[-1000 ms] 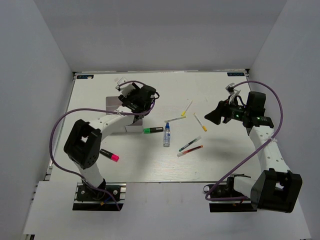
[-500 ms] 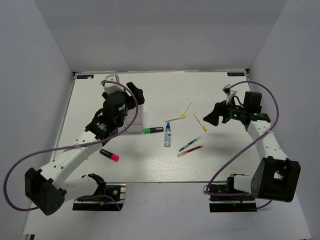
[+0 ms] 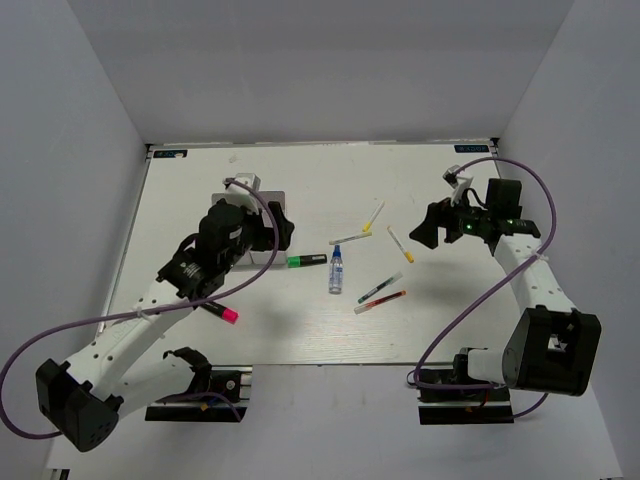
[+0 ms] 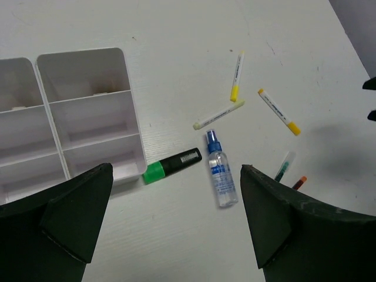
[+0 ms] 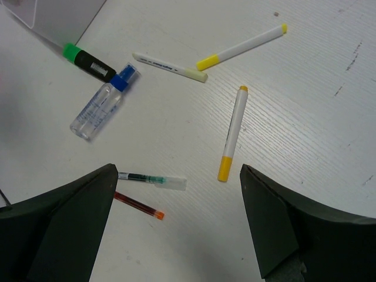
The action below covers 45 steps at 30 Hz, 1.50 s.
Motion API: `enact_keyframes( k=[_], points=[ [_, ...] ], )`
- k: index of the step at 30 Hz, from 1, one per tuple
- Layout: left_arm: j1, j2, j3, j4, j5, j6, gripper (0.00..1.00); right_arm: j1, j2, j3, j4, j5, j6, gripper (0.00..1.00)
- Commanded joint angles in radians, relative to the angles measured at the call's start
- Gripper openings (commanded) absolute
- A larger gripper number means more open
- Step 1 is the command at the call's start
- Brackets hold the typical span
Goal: Sort the stationery into containers
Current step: Pick up the pen from the center of the board.
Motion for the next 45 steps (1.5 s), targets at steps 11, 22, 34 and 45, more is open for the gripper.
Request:
enact_keyframes(
  k=[11, 22, 34, 45],
  points=[
    [0.004, -0.212, -0.117, -0.030, 0.078, 0.027, 0.94, 0.102, 0.044, 0.059, -0.009, 0.173, -0.026, 0.80],
    [0.004, -0.251, -0.138, -0.057, 0.145, 0.017, 0.75, 0.157, 0.111, 0.121, -0.058, 0.225, -0.036, 0.63],
    [0.007, -0.322, -0.168, -0.075, 0.115, -0.012, 0.88, 0.151, 0.084, 0.134, -0.050, 0.230, -0.034, 0.66],
    [0.007, -0.347, -0.168, -0.089, 0.093, -0.012, 0.99, 0.160, 0.091, 0.153, -0.095, 0.325, -0.016, 0.77]
  ],
)
